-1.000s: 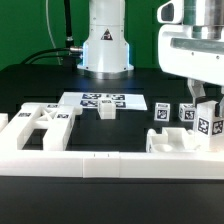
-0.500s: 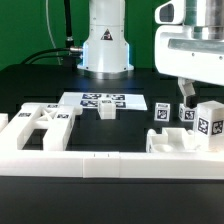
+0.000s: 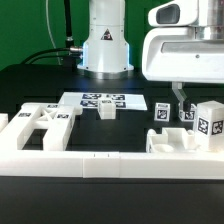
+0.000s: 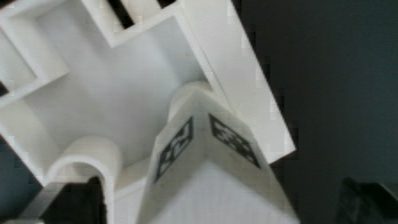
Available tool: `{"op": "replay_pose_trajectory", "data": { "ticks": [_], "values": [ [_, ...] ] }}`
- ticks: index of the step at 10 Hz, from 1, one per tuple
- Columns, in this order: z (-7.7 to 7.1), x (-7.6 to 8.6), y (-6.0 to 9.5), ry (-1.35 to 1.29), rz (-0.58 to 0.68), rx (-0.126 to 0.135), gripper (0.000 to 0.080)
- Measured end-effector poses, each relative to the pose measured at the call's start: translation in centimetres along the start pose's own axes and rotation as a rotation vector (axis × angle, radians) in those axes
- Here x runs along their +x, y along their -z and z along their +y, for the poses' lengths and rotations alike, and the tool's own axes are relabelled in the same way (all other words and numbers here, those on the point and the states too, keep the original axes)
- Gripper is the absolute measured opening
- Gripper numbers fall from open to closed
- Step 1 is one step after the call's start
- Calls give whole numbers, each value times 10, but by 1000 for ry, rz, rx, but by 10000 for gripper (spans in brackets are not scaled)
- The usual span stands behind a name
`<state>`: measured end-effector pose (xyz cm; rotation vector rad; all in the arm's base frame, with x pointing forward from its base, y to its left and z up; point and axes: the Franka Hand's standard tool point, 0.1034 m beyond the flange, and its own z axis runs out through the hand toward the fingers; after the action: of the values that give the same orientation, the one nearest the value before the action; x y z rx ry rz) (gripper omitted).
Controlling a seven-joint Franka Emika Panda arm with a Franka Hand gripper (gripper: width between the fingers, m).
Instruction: Assemble chair
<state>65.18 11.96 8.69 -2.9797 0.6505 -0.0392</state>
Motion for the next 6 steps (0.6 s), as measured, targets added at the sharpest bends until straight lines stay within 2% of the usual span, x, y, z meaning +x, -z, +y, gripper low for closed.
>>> {"op": "replay_pose_trajectory", "data": {
  "ticks": [6],
  "values": [
    [-1,-1,0,560,-3,-3,649]
  ]
}}
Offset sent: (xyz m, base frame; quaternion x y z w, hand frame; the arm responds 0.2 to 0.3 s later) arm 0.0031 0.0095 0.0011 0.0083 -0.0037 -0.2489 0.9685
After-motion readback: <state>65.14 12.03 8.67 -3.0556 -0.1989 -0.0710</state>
